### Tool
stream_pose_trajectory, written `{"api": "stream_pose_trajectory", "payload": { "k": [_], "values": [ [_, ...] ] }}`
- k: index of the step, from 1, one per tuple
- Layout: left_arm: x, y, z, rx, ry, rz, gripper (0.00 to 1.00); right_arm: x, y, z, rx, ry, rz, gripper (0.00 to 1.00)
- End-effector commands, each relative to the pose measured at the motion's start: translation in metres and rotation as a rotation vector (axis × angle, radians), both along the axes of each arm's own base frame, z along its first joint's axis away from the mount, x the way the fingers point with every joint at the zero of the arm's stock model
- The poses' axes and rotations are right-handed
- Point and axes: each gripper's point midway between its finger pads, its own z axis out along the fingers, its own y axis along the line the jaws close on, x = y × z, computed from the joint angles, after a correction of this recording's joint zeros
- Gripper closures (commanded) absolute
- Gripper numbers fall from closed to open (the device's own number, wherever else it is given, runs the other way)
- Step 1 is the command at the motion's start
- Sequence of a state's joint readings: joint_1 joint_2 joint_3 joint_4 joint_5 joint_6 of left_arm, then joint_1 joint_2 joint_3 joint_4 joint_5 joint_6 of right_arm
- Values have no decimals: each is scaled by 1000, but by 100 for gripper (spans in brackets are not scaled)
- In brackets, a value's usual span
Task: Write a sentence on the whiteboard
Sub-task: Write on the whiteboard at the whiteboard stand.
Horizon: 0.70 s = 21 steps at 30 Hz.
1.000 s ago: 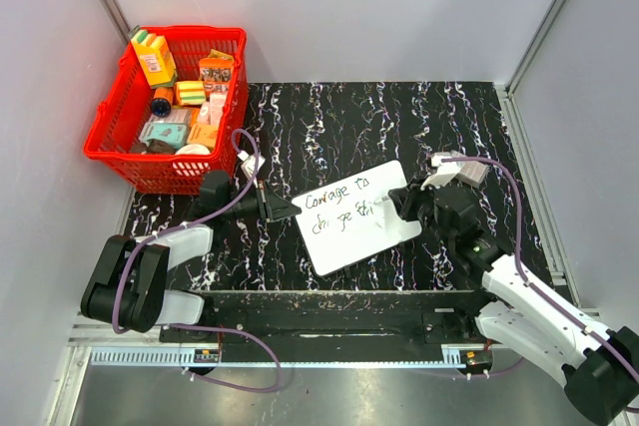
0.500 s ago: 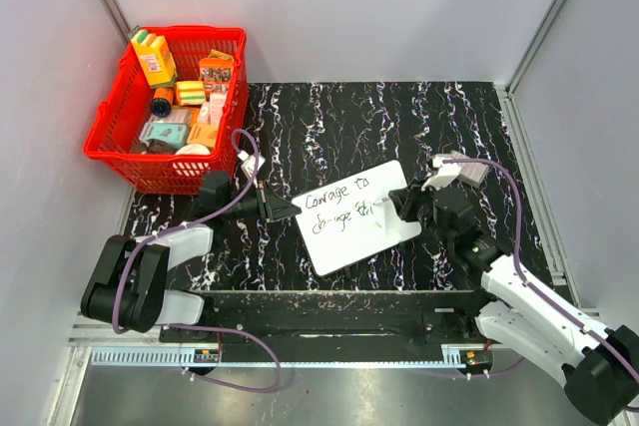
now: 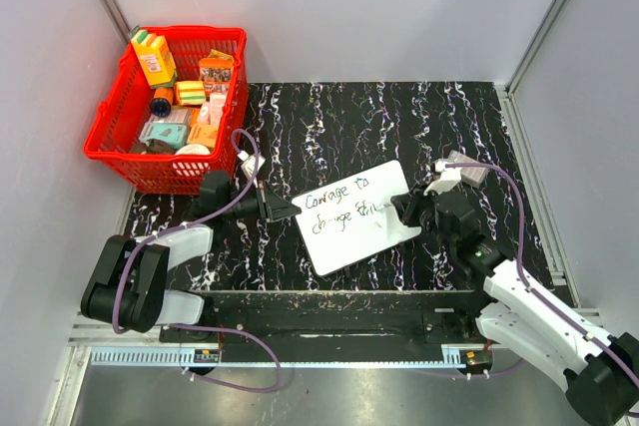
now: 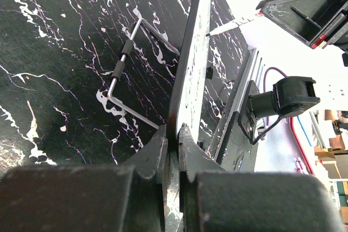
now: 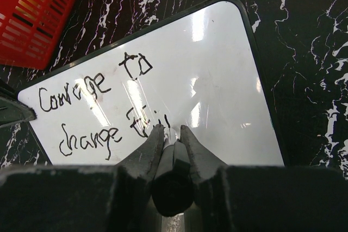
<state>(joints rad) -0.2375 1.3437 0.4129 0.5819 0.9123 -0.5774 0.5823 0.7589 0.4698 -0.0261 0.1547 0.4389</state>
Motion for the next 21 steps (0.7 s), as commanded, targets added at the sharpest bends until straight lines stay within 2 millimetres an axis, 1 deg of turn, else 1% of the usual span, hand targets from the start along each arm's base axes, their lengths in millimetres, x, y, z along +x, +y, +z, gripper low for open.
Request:
{"api": "stream_pose_trajectory", "payload": {
  "k": [1,6,11,14,16,21],
  "values": [
    [24,10,-11,92,-113,79,100,-5,-3,-12,-16,39,1,100],
    [24,10,-11,92,-115,80,100,-2,-4,-8,-9,26,-18,100],
    [24,10,-11,92,-116,78,100,7,-4,9,6,-23,-39,100],
    [24,10,-11,93,-115,78,100,12,-3,15,3,-31,-43,100],
    [24,10,-11,92,-116,78,100,17,1,25,16,-62,-41,100],
    [24,10,-11,92,-113,77,100,22,1,32,15,-76,-55,100]
  ]
}}
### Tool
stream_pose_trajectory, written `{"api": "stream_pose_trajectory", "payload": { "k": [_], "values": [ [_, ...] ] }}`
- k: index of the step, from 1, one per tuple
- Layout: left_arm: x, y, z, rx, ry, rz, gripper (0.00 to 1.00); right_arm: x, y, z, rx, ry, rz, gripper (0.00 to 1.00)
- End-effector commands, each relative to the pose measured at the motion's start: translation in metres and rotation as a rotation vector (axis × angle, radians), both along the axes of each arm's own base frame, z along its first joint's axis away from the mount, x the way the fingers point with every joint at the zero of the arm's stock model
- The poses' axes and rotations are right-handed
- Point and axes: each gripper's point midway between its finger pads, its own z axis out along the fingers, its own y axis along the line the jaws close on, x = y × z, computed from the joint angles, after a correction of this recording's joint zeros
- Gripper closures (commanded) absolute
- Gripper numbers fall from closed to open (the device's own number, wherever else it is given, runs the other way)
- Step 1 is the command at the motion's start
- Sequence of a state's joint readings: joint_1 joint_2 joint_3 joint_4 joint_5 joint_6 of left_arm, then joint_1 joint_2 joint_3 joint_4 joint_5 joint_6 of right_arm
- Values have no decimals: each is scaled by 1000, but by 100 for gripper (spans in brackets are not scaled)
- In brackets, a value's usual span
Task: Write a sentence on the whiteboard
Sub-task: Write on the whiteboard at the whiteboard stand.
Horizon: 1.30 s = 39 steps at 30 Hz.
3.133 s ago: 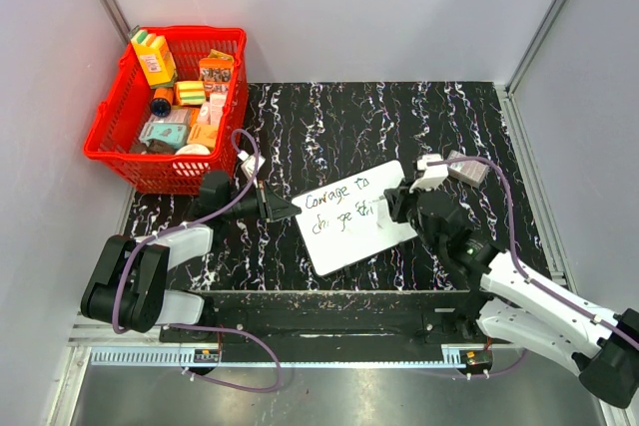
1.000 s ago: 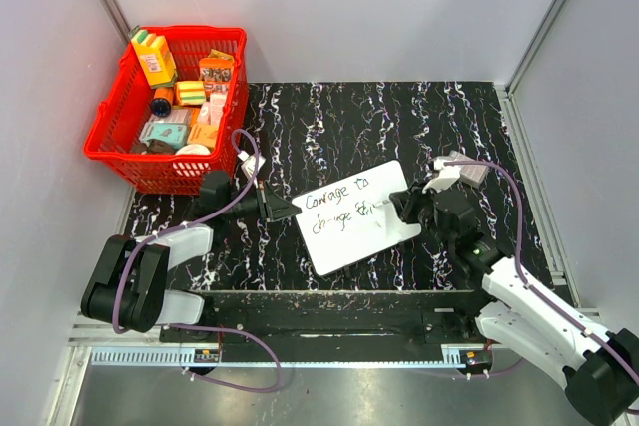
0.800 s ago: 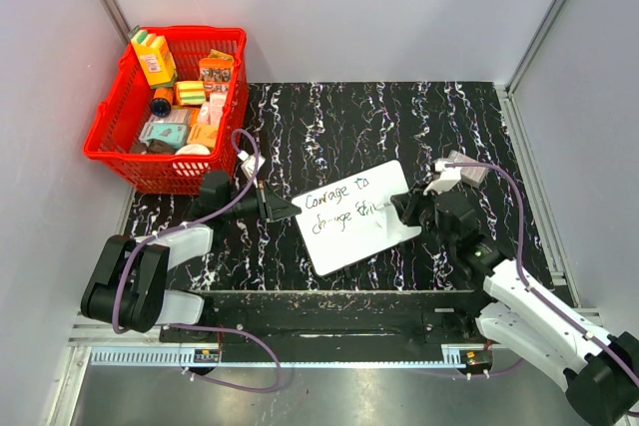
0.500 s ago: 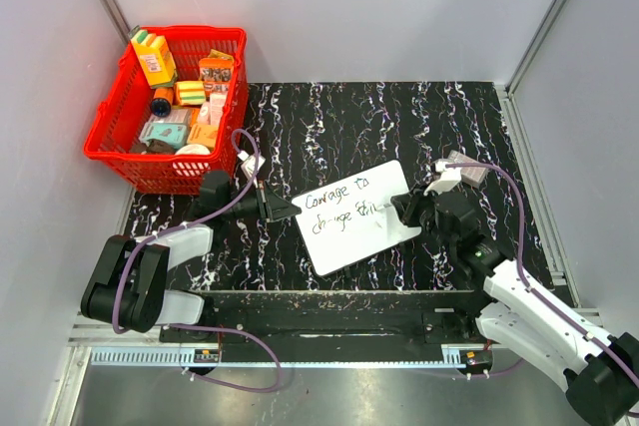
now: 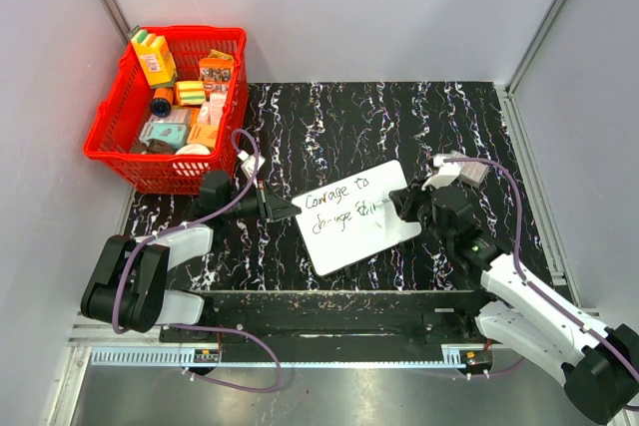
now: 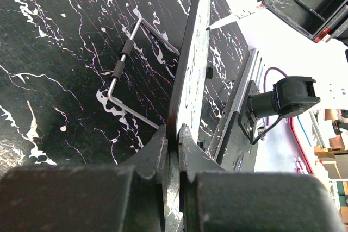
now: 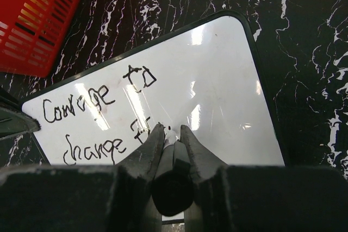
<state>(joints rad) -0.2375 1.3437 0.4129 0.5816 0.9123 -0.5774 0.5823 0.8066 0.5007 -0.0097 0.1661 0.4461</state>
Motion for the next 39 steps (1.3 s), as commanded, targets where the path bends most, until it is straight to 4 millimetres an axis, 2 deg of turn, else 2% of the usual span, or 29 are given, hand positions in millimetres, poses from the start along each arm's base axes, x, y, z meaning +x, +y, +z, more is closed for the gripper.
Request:
{"api": "stream_pose_trajectory", "payload": {
  "k": [1,10,39],
  "values": [
    [24,10,-11,93,-115,78,100,15,-3,29,12,-82,-46,100],
    [24,9,-11,91,-115,77,100,18,-7,34,8,-94,-71,100],
    [25,9,-10,91,-116,77,100,-7,-15,-6,-45,17,-36,100]
  ]
}}
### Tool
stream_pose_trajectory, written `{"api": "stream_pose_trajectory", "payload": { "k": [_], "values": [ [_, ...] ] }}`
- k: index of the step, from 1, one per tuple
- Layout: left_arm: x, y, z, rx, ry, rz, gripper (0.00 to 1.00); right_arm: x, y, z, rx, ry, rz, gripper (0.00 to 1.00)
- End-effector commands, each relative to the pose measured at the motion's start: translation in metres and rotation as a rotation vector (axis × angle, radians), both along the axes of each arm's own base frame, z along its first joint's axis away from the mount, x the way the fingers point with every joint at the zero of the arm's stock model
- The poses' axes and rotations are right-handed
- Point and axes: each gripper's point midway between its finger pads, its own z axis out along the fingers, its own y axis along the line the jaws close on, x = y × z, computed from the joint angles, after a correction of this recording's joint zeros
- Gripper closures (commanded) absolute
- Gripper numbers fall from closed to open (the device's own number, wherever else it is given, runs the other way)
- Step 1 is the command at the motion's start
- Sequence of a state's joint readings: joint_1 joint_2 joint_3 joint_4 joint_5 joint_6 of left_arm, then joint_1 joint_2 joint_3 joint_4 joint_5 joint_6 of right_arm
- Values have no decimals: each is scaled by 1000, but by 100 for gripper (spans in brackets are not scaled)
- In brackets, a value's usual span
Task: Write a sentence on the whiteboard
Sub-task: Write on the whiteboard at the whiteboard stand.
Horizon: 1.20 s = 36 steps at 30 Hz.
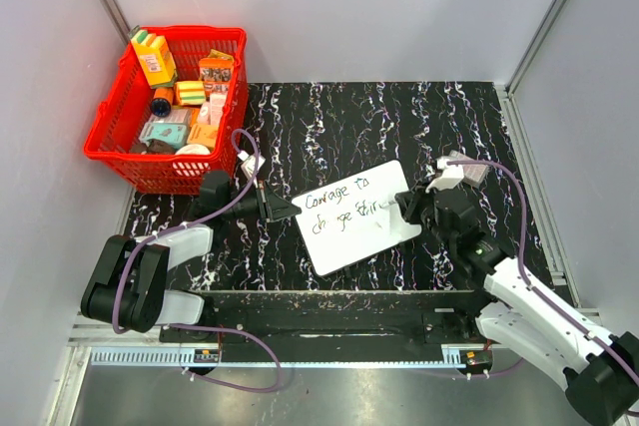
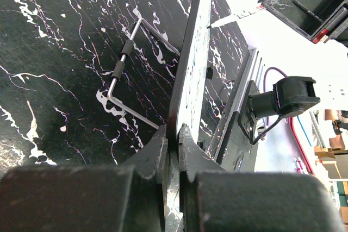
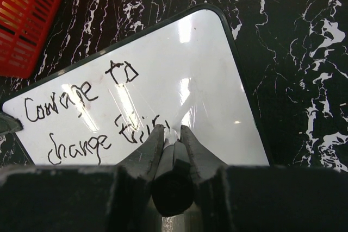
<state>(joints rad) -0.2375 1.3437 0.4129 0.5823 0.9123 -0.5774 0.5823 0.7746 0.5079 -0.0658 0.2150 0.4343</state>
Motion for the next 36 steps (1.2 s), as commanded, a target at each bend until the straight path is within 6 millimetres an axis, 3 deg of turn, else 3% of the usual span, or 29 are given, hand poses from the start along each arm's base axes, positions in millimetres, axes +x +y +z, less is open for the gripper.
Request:
{"api": "stream_pose_trajectory", "payload": {
  "k": [1,5,12,15,25,36],
  "values": [
    [25,9,-10,91,-116,78,100,-5,-4,-5,-12,14,5,100],
    [25,9,-11,92,-113,77,100,-5,-4,4,0,-6,1,100],
    [24,9,-11,91,-113,76,100,1,-4,47,77,-109,-21,100],
    [24,9,-11,91,-116,76,100,7,-7,55,75,-134,-52,100],
    [24,9,-11,92,-111,76,100,18,-12,52,41,-131,-102,100],
    [23,9,-11,92,-113,76,100,22,-12,32,-4,-91,-111,100]
  ]
}}
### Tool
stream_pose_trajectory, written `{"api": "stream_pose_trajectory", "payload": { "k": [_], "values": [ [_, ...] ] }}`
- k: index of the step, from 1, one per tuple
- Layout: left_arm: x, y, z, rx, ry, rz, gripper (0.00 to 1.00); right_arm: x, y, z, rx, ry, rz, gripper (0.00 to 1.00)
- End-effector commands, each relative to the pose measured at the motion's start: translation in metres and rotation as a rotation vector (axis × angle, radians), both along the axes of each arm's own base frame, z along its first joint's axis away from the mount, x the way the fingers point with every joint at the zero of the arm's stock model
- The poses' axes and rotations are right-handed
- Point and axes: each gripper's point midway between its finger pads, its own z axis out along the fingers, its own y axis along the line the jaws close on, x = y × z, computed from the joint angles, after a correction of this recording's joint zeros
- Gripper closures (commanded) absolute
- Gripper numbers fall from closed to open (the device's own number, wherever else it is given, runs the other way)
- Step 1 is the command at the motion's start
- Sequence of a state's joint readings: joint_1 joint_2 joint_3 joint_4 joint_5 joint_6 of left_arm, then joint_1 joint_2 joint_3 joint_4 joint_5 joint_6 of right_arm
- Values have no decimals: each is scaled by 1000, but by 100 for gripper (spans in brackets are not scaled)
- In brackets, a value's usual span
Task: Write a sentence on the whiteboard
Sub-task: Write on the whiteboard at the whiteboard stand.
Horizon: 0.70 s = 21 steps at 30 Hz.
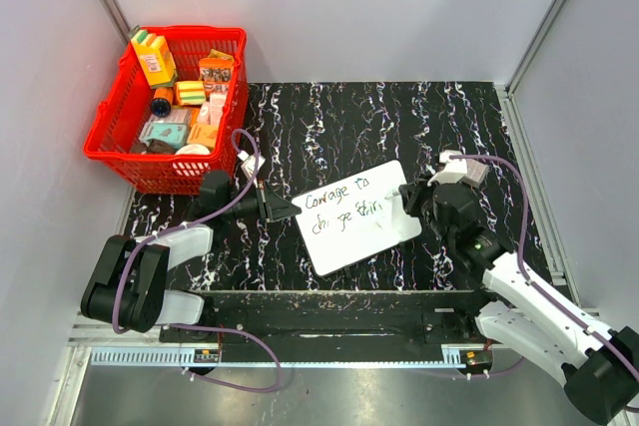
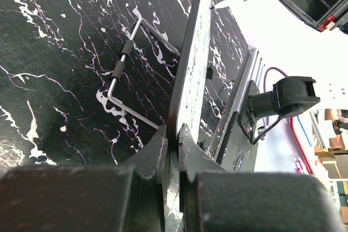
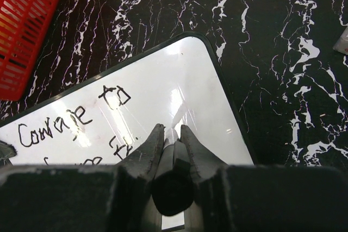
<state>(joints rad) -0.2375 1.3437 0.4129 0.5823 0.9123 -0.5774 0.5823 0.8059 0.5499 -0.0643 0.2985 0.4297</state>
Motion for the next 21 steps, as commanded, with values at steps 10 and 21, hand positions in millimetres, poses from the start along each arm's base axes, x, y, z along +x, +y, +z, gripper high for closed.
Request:
{"api": "stream_pose_trajectory", "payload": {
  "k": [10,21],
  "values": [
    [24,9,-11,91,-114,77,100,5,9,12,23,-40,38,100],
    [24,9,-10,91,-114,77,100,-4,10,-7,3,23,63,100]
  ]
}}
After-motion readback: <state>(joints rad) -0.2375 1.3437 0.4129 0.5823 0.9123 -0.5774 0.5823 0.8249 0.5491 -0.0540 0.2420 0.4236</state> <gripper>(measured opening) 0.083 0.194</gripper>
